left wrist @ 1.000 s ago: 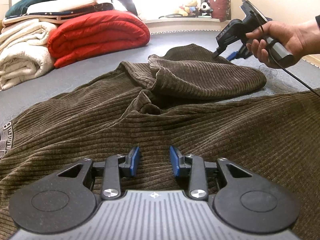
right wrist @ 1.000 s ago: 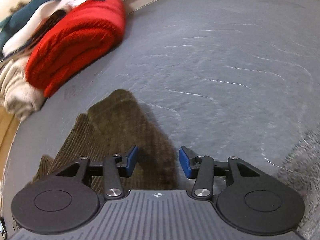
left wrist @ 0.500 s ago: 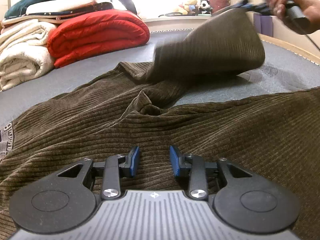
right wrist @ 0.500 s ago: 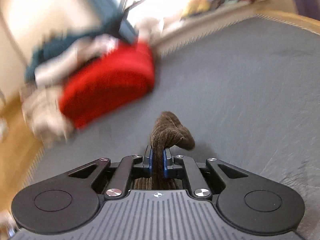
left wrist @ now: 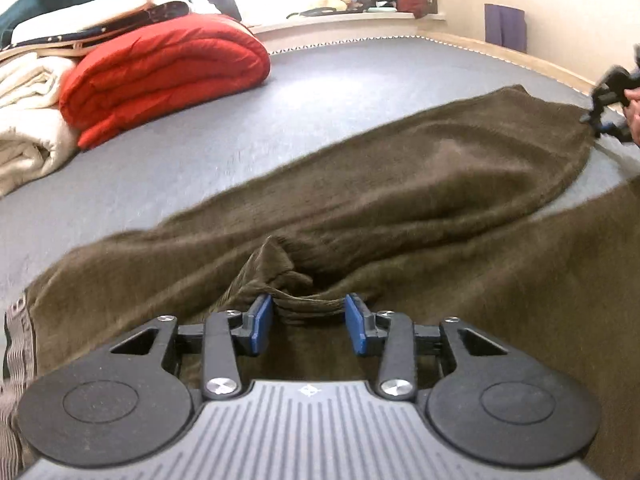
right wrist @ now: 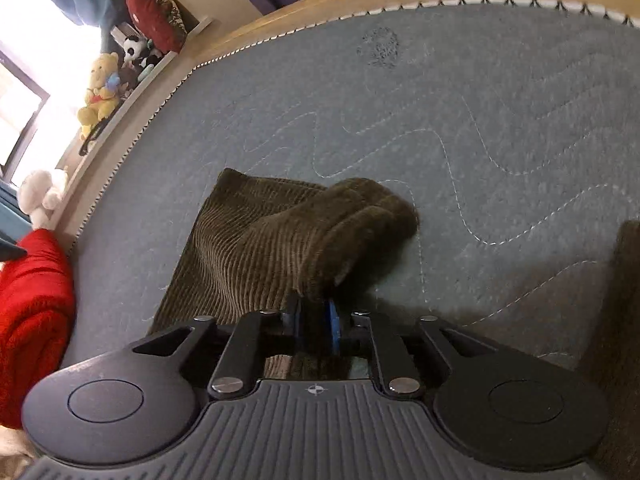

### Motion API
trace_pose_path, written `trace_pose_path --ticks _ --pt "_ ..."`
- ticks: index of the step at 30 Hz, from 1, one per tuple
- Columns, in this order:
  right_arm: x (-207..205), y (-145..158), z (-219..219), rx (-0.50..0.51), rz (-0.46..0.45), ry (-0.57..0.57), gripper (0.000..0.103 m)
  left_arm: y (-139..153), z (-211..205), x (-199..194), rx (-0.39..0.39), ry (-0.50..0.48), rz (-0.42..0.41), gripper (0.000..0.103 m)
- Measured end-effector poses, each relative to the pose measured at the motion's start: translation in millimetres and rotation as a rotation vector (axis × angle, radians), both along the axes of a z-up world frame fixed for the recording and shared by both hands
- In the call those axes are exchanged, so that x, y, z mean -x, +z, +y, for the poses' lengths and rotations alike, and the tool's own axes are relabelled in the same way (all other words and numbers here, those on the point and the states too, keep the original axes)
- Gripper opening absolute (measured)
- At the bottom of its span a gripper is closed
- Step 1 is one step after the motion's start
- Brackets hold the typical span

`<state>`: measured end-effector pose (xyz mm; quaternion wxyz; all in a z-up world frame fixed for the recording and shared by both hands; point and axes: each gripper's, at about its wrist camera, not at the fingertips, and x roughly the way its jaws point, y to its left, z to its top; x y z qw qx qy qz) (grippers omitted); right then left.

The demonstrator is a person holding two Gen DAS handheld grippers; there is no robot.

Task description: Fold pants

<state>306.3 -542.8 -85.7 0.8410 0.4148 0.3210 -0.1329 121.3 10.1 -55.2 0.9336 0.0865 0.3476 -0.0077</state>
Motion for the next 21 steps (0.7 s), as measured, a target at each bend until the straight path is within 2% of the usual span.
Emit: trace_pose_path --ticks 5,9,11,16,18,21 --pt "4 -16 -22 -0.138 -0.021 -0.074 0.036 5 1 -15 0.030 0.039 0.013 0.047" --pt "7 -27 -24 -0.222 -0.054 -0.092 0.036 18 6 4 0.049 0.109 -0.014 0.046" --pt "6 -28 -26 -0.246 -0.078 -0.100 0.036 24 5 13 0.042 0.100 -0.036 0.046" --pt "9 -30 -35 -0.279 -0.125 -0.126 0.040 27 -13 -7 -0.027 0.003 -0.042 0.047" --pt "11 -31 -37 -0.296 -0.127 -0.131 0.040 21 -20 -29 -0.055 -0.014 0.024 0.056" --pt "12 -32 -42 -0.320 -0.132 -0.136 0.042 5 -35 -51 -0.216 -0.045 0.085 0.056"
